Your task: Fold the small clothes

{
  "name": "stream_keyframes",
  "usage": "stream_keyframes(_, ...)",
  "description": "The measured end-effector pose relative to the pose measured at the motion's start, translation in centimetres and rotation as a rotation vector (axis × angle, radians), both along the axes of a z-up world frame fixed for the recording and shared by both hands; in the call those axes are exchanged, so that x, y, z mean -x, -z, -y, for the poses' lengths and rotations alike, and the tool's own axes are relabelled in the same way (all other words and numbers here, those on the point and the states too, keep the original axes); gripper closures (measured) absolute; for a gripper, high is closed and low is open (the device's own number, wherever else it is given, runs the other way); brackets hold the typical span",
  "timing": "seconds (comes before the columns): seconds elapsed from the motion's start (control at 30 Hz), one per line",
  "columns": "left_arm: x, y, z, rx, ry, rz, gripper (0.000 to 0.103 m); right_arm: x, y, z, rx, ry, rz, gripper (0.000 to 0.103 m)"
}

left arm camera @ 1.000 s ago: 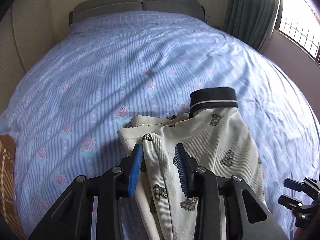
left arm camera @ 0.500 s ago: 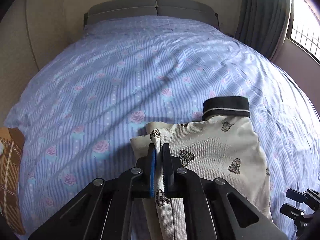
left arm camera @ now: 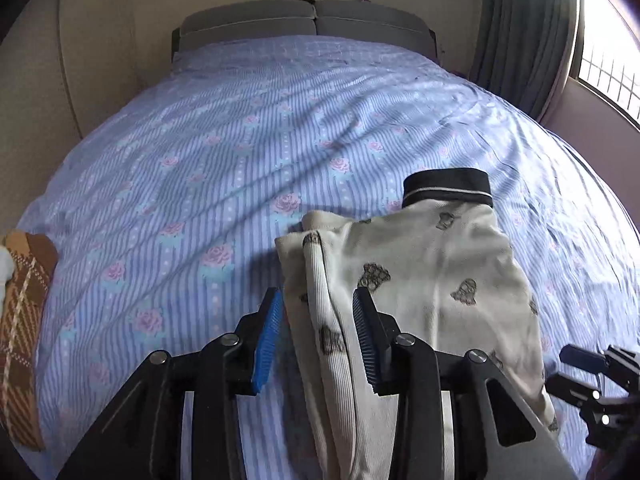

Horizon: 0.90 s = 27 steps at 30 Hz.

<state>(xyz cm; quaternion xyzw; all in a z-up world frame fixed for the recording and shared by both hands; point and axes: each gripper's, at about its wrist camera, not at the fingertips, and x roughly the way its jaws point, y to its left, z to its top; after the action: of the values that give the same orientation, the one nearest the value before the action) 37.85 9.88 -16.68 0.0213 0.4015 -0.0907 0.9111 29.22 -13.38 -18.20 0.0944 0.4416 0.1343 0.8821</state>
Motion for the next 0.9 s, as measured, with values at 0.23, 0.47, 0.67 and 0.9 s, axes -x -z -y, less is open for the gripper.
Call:
stream_keyframes(0.23, 7.4, 1.0, -0.8, 0.025, -0.059, -0.013, 0.059, 0.2, -1.0, -1.2, 0.077, -0.024, 0.051, 0.055)
stream_keyframes(0.47, 8.9, 3.8, -1.6, 0.017, -0.113, -0.044, 0.056, 0.5, 0.1, -2.6, 0.142, -0.073, 0.047, 0.055)
stream_keyframes(0.67, 9.7, 3.7, -1.9, 0.010, -0.135, -0.017, 0.051, 0.3, 1.4, -2.8, 0.232, -0.069, 0.016, 0.055)
stream_keyframes(0.9, 13.7, 1.8, -2.3, 0.104, -0.267, -0.011, 0.046, 0.3, -2.0, -1.6, 0.161, -0.120, 0.083, 0.048)
